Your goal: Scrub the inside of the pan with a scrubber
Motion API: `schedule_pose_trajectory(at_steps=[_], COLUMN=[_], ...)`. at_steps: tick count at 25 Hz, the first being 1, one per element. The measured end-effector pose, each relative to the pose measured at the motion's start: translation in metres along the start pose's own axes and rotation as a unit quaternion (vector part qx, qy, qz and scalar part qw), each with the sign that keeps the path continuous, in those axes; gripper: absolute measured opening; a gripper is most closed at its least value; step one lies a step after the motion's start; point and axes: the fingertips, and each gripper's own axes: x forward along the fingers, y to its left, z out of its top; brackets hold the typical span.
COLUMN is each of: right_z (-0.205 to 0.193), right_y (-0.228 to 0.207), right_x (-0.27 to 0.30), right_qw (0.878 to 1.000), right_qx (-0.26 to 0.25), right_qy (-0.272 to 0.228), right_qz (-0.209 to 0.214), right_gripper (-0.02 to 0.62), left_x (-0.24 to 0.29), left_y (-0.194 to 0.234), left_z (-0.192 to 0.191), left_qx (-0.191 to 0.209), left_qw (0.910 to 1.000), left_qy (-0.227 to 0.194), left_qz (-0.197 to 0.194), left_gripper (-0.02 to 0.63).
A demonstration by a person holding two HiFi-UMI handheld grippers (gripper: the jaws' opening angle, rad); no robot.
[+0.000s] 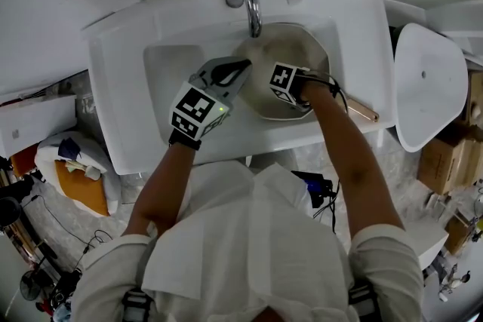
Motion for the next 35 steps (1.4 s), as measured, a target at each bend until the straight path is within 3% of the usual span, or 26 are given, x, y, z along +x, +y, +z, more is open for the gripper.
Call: schedule_pose_trajectory(at_steps=[3, 6, 10, 16, 19, 23, 25, 31, 35], right_z=[0.023, 0.054, 0.103, 0.157, 0.174, 0.184, 0.181, 0.148, 0.116], right_y=[0.03, 0.046, 0.048, 0.024, 0.002, -0.04, -0.062, -0.118, -0.144], right_x=[-0.001, -0.005, -0.021, -0.055, -0.074, -0.102, -0.109, -0.115, -0.111], right_qw=[0.997, 0.989, 0.96, 0.889, 0.852, 0.786, 0.764, 0.746, 0.754], right_qx=[-0.004, -0.001, 0.047, 0.133, 0.183, 0.266, 0.301, 0.358, 0.387], right_qy=[-0.043, -0.11, -0.241, -0.409, -0.467, -0.537, -0.553, -0.559, -0.531], right_qz=[0.07, 0.102, 0.136, 0.154, 0.15, 0.151, 0.139, 0.058, 0.006], right_gripper=[0.02, 0.02, 0.02, 0.02, 0.02, 0.02, 0.02, 0.02, 0.018], left_x=[-0.001, -0.002, -0.003, -0.006, -0.006, -0.006, -0.006, -0.007, -0.003], left_y=[0.003, 0.006, 0.011, 0.019, 0.023, 0.027, 0.028, 0.033, 0.033], left_z=[0.0, -0.001, -0.004, -0.01, -0.011, -0.013, -0.014, -0.019, -0.018], left_qx=[-0.001, -0.004, -0.007, -0.011, -0.014, -0.016, -0.019, -0.025, -0.025], left_qw=[1.0, 1.0, 0.9999, 0.9998, 0.9997, 0.9996, 0.9996, 0.9994, 0.9995], left_qy=[-0.001, -0.001, 0.002, 0.01, 0.013, 0.016, 0.017, 0.019, 0.018], left_qz=[0.002, 0.004, 0.007, 0.011, 0.014, 0.015, 0.016, 0.016, 0.009], left_gripper=[0.02, 0.02, 0.02, 0.02, 0.02, 0.02, 0.02, 0.02, 0.02])
